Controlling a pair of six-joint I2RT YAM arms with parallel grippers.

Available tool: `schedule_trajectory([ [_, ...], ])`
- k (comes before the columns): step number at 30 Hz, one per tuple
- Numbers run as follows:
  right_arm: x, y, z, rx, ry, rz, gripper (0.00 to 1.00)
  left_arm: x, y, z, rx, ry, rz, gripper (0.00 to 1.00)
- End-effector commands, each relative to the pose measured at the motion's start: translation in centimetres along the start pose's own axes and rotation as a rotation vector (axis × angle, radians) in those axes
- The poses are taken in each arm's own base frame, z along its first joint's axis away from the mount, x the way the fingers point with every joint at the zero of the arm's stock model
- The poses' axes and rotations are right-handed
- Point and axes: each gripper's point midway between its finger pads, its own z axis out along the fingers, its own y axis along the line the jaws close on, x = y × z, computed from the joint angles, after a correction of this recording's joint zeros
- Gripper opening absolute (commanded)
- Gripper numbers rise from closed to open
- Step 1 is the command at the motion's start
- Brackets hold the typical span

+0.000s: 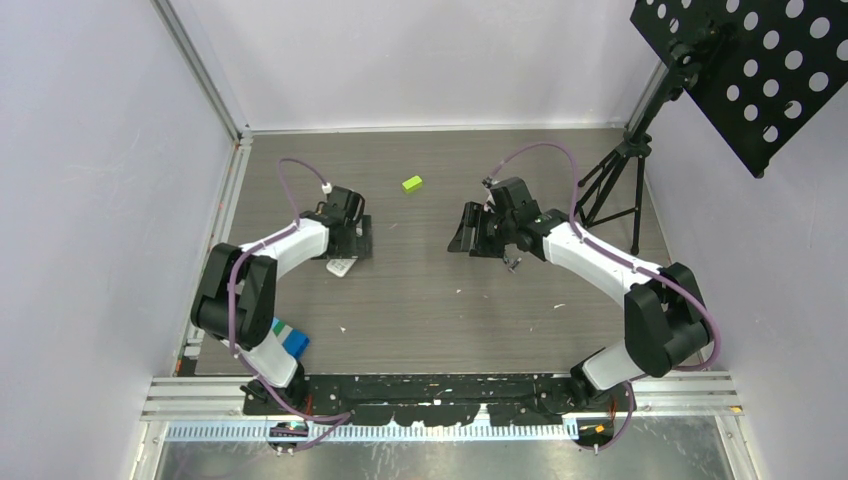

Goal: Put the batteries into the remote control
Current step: Pick up the remote control from the center of the board.

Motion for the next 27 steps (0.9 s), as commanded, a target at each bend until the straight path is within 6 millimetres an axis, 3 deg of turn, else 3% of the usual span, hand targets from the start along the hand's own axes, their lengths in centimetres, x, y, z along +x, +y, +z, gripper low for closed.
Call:
schedule_trajectory([
  [1,-0.3,1.0,0.2,-0.053,-0.01,0.016,0.63,-1.6,-0.4,-1.4,0.043,-0.036,0.011,0.98],
  [7,0.0,0.9,0.3,-0.051,0.0,0.021,0.63,-0.8,-0.8,-0.5,0.054,0.005,0.015,0.92],
  [11,0.2,0.7,0.5,-0.046,0.008,0.027,0.63,-0.1,-0.7,0.2,0.035,0.039,-0.001,0.71],
  [19,0.7,1.2,0.3,-0.083,0.009,0.043,0.63,1.1,-4.2,0.3,0.173,0.091,-0.022,0.38],
  [22,2.1,3.6,0.1,-0.199,0.044,-0.026,0.63,1.0,-6.3,-1.3,0.274,0.073,-0.035,0.32],
  [27,4.4,9.0,-0.3,-0.392,0.023,-0.09,0.69,-0.9,-11.8,-7.2,0.636,-0.007,-0.123,0.31],
])
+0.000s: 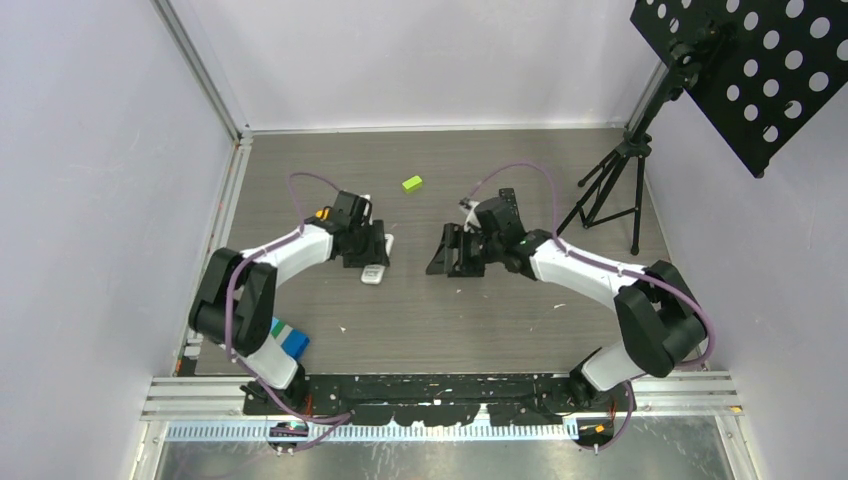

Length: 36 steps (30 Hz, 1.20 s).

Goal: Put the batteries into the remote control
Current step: Pick up the remote control from the center of the board, then adjust the remote control.

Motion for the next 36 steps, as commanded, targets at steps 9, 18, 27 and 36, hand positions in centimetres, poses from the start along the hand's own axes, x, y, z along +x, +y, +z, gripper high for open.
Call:
schedule_trajectory([
  [9,-1.4,12.9,-3.5,-0.512,-0.305,0.023,0.78,-4.7,-14.2,-14.2,0.851,-0.263,-0.252,0.3],
  [18,-3.8,15.2,-6.0,-0.596,-0.409,0.091,0.8,-5.2,-16.5,-20.0,1.123,-0.268,-0.365,0.27],
  [27,-3.8,16.1,-5.8,-0.679,-0.386,0.135,0.75,-5.2,-17.0,-22.2,1.252,-0.257,-0.42,0.27],
  [36,-3.9,16.4,-5.9,-0.686,-0.399,0.095,0.39,-4.7,-16.9,-22.9,1.272,-0.263,-0.412,0.35],
])
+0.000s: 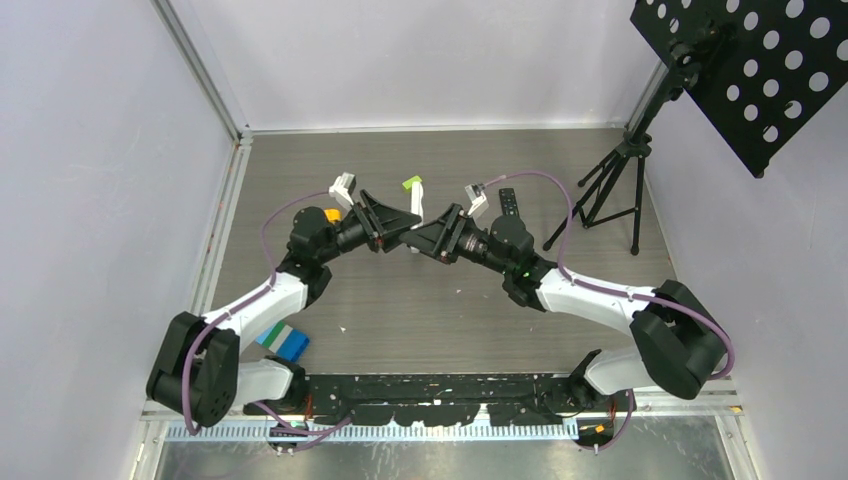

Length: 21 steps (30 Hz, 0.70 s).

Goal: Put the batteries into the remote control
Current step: Adjust the remote control.

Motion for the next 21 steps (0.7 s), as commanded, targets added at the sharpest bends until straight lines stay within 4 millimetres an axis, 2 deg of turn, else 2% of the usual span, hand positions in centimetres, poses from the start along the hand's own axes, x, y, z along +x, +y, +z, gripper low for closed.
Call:
schedule_trajectory([
  [1,-0.4,1.9,0.2,-0.078,-0.009,-0.078,0.34,0.4,-3.1,-0.7,0.099,0.011,0.078,0.4],
  [5,0.8,0.6,-0.2,-0.03,0.082,-0.295,0.22,0.6,-2.3,-0.9,0.047,0.012,0.135,0.72],
  [7,1.2,-1.3,-0.4,0.056,0.136,-0.382,0.18,0.5,-1.5,-1.2,-0.006,0.027,0.196,0.79],
  [12,2.6,-3.6,-0.9,0.148,0.259,-0.557,0.15,0.2,-0.7,-2.5,-0.139,0.032,0.3,0.84],
  [16,3.5,-4.7,-1.0,0.224,0.308,-0.717,0.14,-0.1,0.6,-3.8,-0.275,0.017,0.348,0.84],
  [21,2.9,-6.1,-1.1,0.325,0.306,-0.893,0.14,-0.2,1.2,-5.0,-0.339,0.012,0.406,0.84],
])
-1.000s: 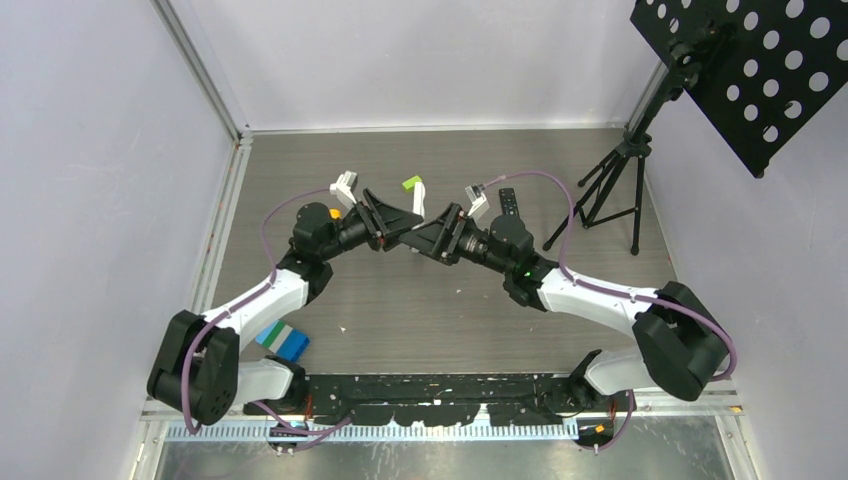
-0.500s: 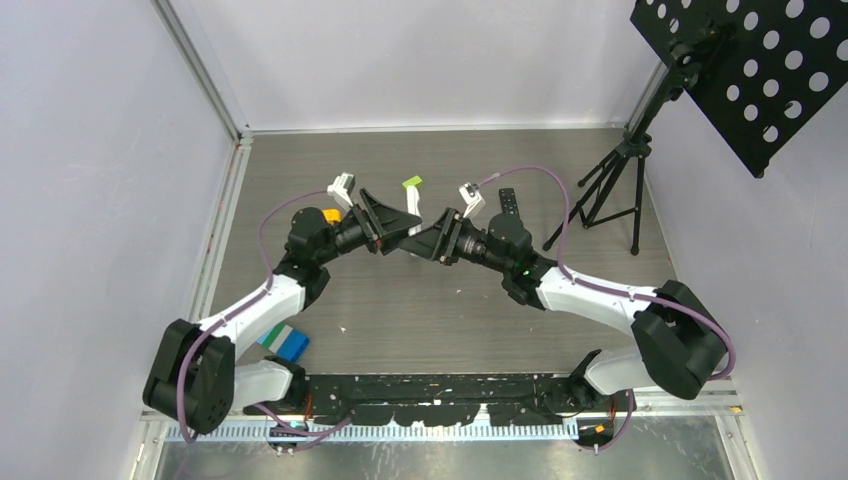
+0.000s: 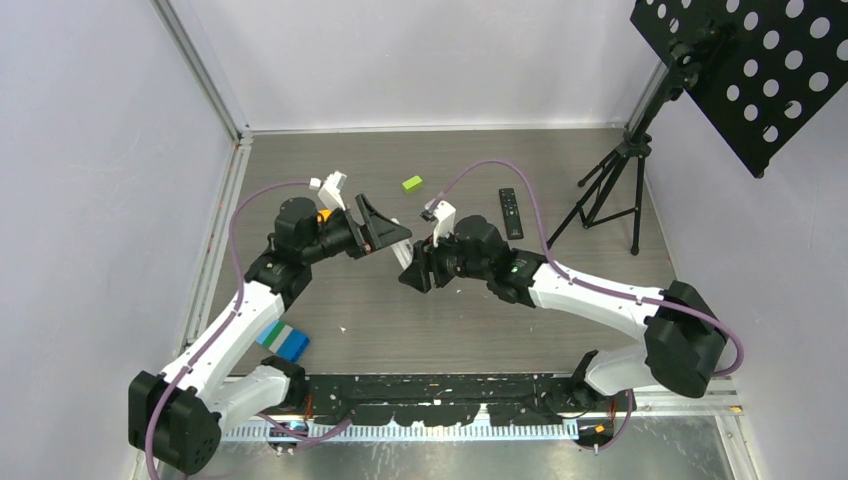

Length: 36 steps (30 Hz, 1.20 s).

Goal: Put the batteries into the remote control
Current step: Adjust the remote control.

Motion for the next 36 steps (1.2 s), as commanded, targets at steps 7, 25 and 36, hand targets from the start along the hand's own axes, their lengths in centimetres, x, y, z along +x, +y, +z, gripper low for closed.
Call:
schedule_trajectory([
  [7,-1.5,-0.7,-0.4,0.13,-0.05,-0.341,0.13,1.4,2.9,-1.3,-0.159,0.067,0.075,0.73],
  [25,-1.3,0.7,-0.5,0.061,-0.087,-0.524,0.13,3.6,3.2,-0.4,-0.069,0.135,-0.035,0.39],
  [36,-0.3,0.3,-0.9,0.064,-0.067,-0.542,0.15,3.3,4.3,0.0,-0.106,0.117,-0.05,0.53],
])
